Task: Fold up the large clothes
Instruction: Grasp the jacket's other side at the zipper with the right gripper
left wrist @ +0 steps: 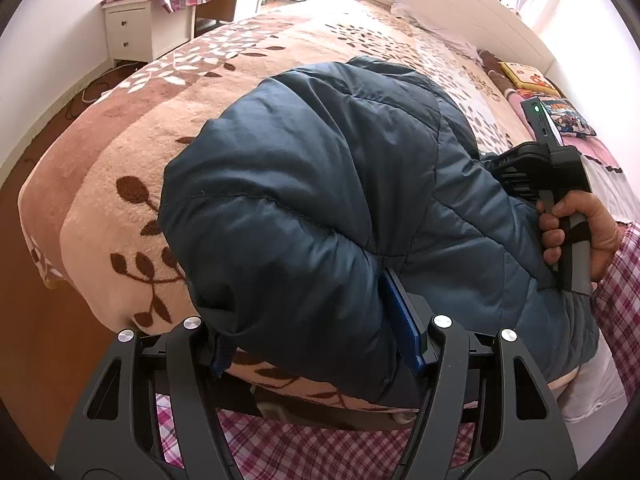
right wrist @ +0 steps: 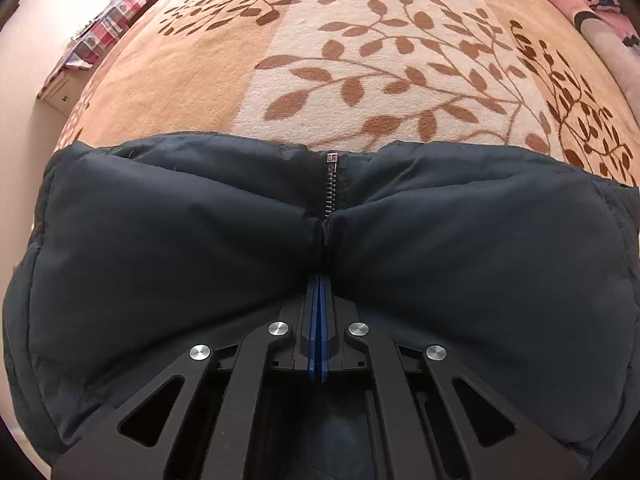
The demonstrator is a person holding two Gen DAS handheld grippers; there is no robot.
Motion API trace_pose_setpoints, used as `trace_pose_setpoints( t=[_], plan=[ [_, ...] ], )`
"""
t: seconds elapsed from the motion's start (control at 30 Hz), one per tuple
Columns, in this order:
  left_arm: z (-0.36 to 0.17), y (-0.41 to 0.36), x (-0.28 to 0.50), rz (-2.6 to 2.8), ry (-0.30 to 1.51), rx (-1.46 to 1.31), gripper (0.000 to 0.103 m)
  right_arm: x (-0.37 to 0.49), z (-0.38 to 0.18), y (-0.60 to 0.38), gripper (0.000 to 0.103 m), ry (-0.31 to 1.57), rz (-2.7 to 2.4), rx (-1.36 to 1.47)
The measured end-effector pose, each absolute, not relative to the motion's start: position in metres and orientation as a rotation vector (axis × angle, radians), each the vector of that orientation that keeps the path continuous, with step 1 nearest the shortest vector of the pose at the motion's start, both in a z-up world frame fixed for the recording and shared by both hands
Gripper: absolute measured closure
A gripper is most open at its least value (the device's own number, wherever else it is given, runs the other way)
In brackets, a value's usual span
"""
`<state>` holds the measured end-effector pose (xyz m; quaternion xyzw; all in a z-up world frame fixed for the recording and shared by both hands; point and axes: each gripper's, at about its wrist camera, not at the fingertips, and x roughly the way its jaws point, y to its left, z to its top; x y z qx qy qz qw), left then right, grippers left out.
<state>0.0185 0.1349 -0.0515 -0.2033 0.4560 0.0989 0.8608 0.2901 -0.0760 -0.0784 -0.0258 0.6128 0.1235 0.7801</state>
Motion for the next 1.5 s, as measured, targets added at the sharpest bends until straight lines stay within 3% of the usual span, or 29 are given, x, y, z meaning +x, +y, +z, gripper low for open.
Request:
trace_pose_setpoints(
  t=[0.23,0.43,0.53,0.77,0.93,1.07,1.1,1.13,1.23,1.5],
  plan=[
    [-0.05,0.134,0.018,0.165,0.953,-0.424,0.056,0.291,-0.063,-0.076,0.102,1.327,0.258,-0.052],
    [-0.048,0.133,0.016,0.153,0.944,-0.429,0.059,0.235,0.003,-0.103,0.102,1.172,0.373,-0.007],
    [-0.048,0.134,0.015,0.153,0.942,-0.438,0.06,0.194,0.013,-0.118,0.102,1.184,0.451,0.04],
    [-0.044,0.134,0.014,0.152,0.941,-0.451,0.059,0.171,-0.039,-0.114,0.102,1.304,0.472,0.038],
    [-0.046,0.143,0.017,0.148,0.951,-0.547,0.044,0.177,-0.059,-0.1,0.103,1.324,0.47,-0.026],
    [-0.053,0.156,0.019,0.142,0.953,-0.683,0.041,0.179,-0.062,-0.097,0.103,1.322,0.462,-0.029],
    [-0.056,0.159,0.019,0.138,0.946,-0.71,0.044,0.179,-0.062,-0.097,0.103,1.318,0.461,-0.027],
    [-0.057,0.159,0.019,0.135,0.943,-0.713,0.054,0.174,-0.063,-0.098,0.103,1.316,0.458,-0.022],
    [-0.051,0.151,0.018,0.128,0.922,-0.639,0.072,0.172,-0.055,-0.11,0.103,1.321,0.451,0.046],
    [-0.035,0.14,0.015,0.129,0.88,-0.548,0.078,0.092,0.002,-0.151,0.102,1.22,0.539,0.133]
  ],
)
